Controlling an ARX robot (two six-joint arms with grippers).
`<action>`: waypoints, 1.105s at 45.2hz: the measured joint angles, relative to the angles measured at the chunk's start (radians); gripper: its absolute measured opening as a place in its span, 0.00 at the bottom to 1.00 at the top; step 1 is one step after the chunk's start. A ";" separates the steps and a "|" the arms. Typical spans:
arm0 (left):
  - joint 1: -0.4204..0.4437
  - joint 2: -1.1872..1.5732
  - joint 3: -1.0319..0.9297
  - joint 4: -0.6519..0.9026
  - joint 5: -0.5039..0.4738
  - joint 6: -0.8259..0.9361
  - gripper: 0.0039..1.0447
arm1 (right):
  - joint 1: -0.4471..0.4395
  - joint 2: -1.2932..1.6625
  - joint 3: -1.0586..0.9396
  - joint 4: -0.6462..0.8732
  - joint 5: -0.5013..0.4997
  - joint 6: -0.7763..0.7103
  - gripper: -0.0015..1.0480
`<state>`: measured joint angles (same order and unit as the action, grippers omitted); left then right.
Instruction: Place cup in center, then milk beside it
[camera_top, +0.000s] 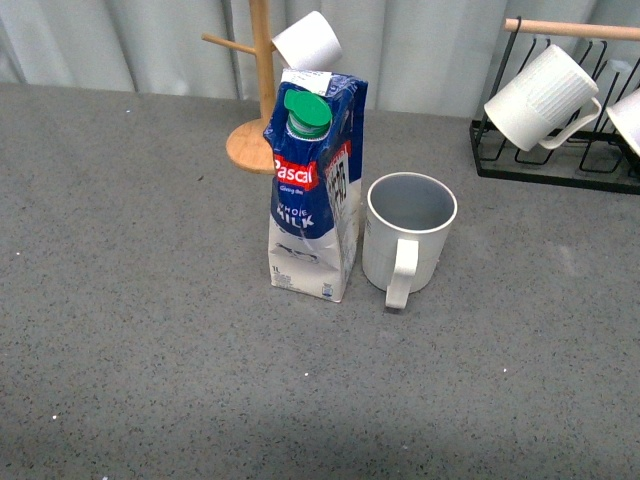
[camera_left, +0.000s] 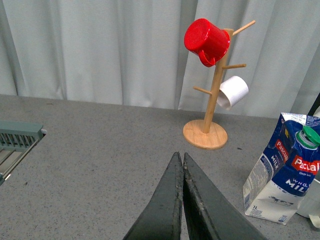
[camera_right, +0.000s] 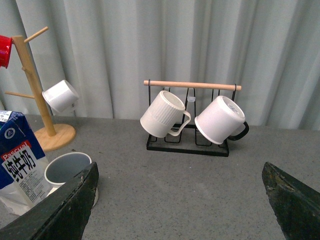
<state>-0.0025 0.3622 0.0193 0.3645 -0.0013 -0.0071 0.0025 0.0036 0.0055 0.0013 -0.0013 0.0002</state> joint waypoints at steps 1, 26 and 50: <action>0.000 -0.009 0.000 -0.008 0.000 0.000 0.04 | 0.000 0.000 0.000 0.000 0.000 0.000 0.91; 0.000 -0.175 0.000 -0.174 0.000 0.000 0.04 | 0.000 0.000 0.000 0.000 0.000 0.000 0.91; 0.000 -0.358 0.000 -0.363 0.002 0.000 0.29 | 0.000 0.000 0.000 0.000 0.000 0.000 0.91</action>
<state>-0.0025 0.0044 0.0193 0.0013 0.0002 -0.0071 0.0025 0.0036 0.0055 0.0013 -0.0013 0.0002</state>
